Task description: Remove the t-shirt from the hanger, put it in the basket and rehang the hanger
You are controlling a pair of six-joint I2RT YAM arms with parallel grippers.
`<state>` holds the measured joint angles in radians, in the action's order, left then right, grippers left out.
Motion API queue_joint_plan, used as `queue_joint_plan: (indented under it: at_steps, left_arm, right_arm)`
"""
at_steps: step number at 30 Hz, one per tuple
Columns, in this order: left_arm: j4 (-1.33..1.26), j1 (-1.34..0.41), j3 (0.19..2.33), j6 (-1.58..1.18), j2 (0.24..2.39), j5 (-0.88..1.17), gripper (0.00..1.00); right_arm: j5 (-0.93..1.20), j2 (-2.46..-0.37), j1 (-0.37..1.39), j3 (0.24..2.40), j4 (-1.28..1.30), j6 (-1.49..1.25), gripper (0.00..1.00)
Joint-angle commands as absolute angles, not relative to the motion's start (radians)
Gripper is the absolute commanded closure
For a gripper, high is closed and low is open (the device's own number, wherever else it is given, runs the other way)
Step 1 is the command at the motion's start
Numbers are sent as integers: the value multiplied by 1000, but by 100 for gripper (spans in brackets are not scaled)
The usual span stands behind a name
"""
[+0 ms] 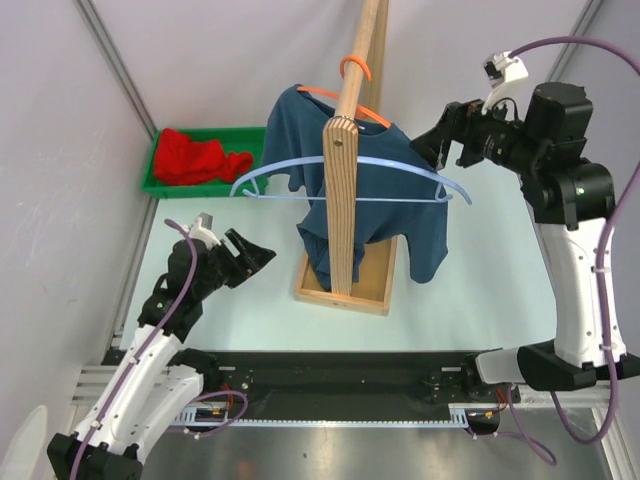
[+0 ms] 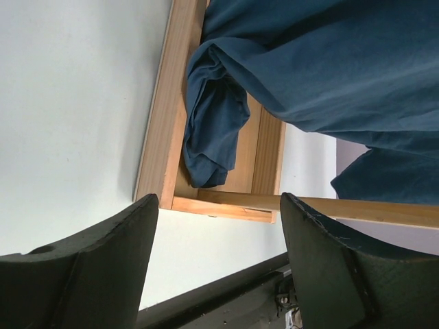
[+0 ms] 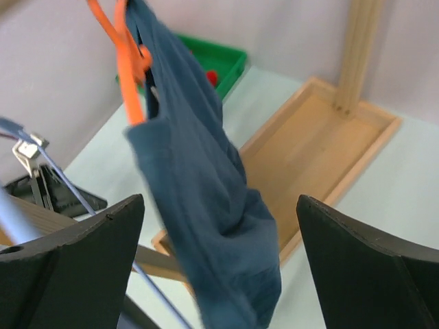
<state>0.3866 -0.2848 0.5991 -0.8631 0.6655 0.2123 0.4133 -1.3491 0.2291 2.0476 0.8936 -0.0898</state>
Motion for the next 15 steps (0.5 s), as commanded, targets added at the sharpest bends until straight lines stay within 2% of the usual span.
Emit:
queue_joint_plan:
  at_steps: [1, 3, 5, 15]
  left_arm:
    - [385, -281, 600, -858, 647, 224, 24]
    - [390, -281, 603, -851, 646, 227, 24]
    - [390, -279, 603, -850, 644, 224, 25]
    - [400, -281, 652, -844, 663, 230, 25]
  right_arm:
    - [769, -1285, 144, 1956, 642, -81, 5]
    - [820, -1293, 141, 1924, 632, -95, 13]
    - [883, -1298, 144, 1892, 644, -83, 15]
    - [822, -1244, 170, 1726, 621, -54, 21]
